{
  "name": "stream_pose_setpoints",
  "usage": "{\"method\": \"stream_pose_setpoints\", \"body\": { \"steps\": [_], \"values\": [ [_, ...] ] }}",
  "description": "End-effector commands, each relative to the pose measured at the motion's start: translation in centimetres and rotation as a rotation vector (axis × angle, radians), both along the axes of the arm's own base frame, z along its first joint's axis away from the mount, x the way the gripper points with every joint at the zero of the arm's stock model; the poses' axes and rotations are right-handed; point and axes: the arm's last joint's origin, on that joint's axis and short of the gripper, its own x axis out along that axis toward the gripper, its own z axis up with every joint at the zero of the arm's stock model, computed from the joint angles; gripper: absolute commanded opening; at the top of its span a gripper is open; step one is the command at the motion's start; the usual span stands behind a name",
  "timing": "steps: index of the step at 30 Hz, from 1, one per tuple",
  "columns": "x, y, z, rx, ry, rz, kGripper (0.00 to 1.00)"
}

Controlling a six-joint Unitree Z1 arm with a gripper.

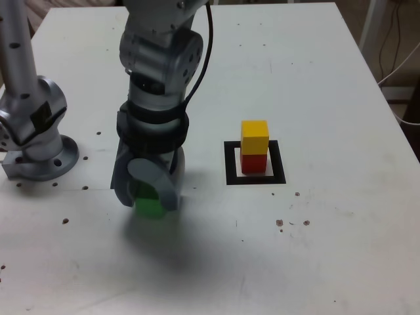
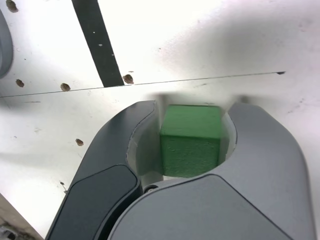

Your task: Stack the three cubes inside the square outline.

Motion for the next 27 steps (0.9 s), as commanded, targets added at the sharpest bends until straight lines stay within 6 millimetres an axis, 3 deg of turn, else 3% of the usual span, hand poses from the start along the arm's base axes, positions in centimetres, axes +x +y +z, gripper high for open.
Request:
{"method": "stream_pose_setpoints", "body": {
  "steps": [1, 15, 27],
  "values": [
    [-0.1, 0.1, 0.4, -0.006, -0.011, -0.001, 0.20],
    [0.4, 0.0, 1.0, -0.015, -0.064, -0.019, 0.22],
    [2.3, 1.5, 5.0, -0.010, -0.097, -0.027, 0.22]
  ]
}}
